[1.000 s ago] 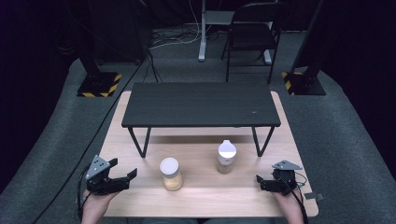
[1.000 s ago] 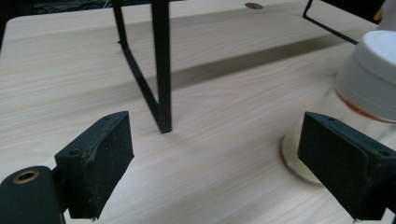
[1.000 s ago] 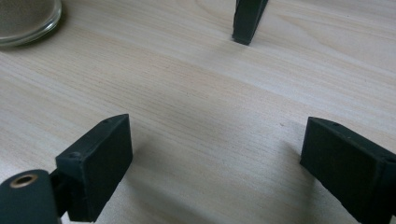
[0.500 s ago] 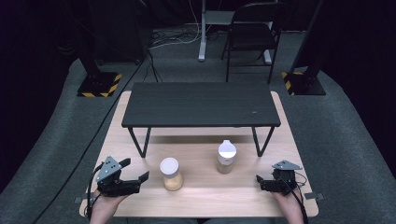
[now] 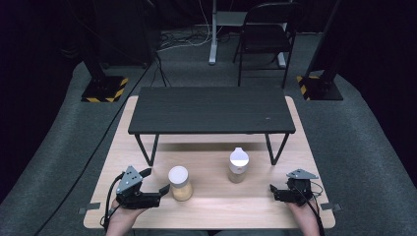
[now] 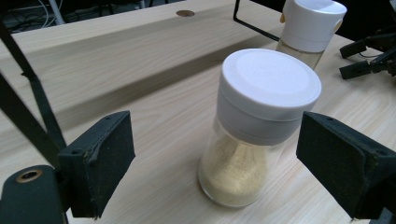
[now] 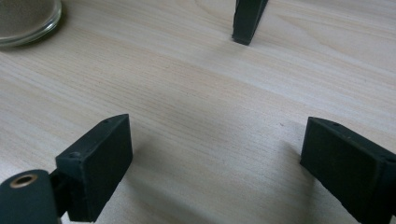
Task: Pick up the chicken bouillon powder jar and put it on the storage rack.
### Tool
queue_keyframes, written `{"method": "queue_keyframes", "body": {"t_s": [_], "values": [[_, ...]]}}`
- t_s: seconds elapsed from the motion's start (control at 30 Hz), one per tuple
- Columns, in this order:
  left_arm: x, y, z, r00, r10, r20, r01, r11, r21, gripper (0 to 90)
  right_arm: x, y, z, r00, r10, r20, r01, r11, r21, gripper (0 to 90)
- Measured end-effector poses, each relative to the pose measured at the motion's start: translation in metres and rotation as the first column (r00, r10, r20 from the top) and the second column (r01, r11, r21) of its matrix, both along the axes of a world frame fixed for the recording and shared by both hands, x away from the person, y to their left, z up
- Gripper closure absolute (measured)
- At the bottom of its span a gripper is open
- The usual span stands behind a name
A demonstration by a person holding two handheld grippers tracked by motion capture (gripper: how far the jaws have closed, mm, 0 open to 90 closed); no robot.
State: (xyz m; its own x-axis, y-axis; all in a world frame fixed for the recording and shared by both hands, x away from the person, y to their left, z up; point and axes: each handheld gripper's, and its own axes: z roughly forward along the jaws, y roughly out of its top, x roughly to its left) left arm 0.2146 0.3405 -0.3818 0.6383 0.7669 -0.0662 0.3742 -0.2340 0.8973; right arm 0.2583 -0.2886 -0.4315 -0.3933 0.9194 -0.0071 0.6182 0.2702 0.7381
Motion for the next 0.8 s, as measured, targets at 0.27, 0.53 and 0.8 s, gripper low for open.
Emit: {"method": "queue_keyframes", "body": {"t_s": [0.27,0.53,0.8], "values": [[0.008,-0.010,-0.005,0.9997,-0.023,-0.007,0.023,0.9995,-0.021,10.8,0.000,0.000,0.000,1.0000,0.000,0.000,0.000,1.000,0.000,8.0],[0.015,-0.020,-0.008,0.9986,-0.053,-0.010,0.052,0.9983,-0.024,10.9,0.000,0.000,0.000,1.0000,0.000,0.001,0.000,1.000,0.001,8.0],[0.021,-0.033,-0.013,0.9983,-0.058,-0.010,0.058,0.9980,-0.024,11.1,0.000,0.000,0.000,1.0000,0.000,0.001,0.000,1.000,0.000,8.0]]}}
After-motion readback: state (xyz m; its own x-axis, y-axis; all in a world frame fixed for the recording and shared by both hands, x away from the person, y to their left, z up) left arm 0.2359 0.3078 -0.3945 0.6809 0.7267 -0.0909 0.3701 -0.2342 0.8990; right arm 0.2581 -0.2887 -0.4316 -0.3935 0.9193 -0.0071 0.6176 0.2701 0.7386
